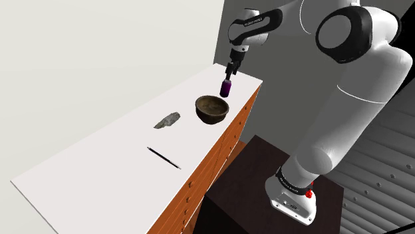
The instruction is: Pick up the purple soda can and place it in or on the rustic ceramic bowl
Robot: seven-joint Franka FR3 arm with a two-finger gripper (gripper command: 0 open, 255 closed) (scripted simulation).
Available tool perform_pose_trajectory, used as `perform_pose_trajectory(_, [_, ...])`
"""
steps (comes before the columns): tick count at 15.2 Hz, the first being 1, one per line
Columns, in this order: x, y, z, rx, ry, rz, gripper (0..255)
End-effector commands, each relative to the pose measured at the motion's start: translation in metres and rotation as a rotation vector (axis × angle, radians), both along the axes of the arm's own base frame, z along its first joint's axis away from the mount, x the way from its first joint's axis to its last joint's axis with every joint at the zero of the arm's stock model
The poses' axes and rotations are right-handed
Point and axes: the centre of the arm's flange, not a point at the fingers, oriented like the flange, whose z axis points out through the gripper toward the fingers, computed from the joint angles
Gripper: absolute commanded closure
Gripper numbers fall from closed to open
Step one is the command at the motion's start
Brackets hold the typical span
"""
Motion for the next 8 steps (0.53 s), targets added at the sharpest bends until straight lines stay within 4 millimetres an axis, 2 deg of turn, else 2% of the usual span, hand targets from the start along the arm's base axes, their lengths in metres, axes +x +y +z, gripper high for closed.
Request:
perform_pose_trajectory(1, [0.012, -0.018, -0.015, 0.002, 0.007, 0.001, 0])
perform_pose_trajectory(8, [0.059, -0.084, -0.066, 0.010, 0.035, 0.002, 0])
